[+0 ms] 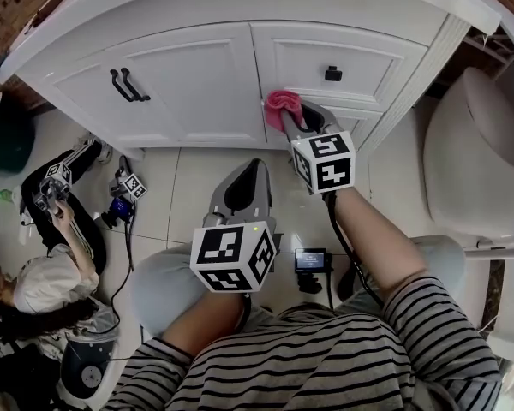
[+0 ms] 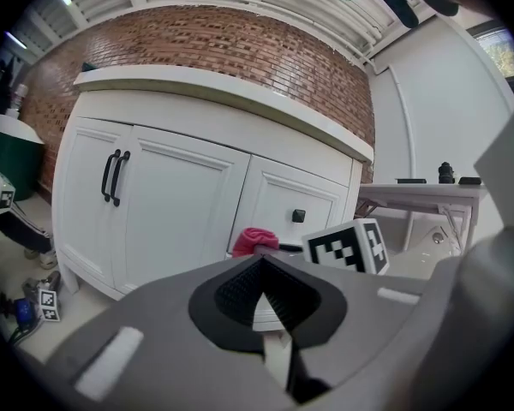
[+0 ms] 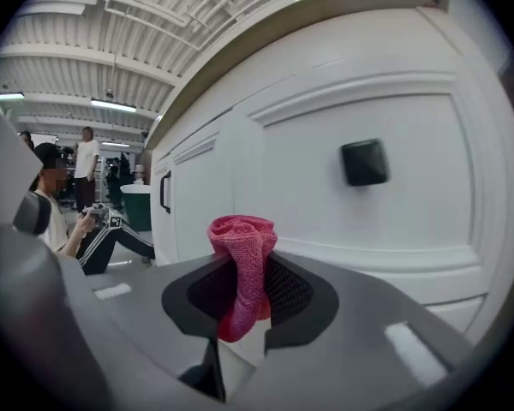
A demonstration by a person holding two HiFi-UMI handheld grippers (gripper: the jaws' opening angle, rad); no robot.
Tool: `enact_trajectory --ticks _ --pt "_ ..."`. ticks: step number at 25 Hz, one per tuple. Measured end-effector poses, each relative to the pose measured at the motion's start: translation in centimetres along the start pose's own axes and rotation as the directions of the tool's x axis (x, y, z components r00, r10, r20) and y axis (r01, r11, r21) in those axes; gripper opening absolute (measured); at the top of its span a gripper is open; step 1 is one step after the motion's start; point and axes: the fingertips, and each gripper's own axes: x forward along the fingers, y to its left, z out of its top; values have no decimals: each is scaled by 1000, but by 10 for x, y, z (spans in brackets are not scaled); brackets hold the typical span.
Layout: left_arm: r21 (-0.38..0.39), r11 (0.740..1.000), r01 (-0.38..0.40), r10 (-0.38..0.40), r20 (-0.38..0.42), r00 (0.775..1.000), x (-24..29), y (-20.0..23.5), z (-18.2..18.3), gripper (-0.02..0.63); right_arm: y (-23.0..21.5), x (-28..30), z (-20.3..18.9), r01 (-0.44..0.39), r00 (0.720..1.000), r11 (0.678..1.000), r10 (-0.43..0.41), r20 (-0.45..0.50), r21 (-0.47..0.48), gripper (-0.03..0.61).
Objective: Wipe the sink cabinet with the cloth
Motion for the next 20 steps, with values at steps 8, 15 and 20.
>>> enact_trajectory --ticks 8,15,20 --pt "-14 1000 -1 1 -11 1000 1 7 -5 -2 -26 6 -16 66 997 998 -66 -30 -12 87" --pt "-4 1000 25 -25 -17 1000 7 -6 -6 -2 -142 -75 -52 342 938 937 -337 -79 73 87" --pt "12 1000 18 -17 -29 999 6 -9 -10 -2 -182 -108 -59 457 889 881 -446 -106 124 87"
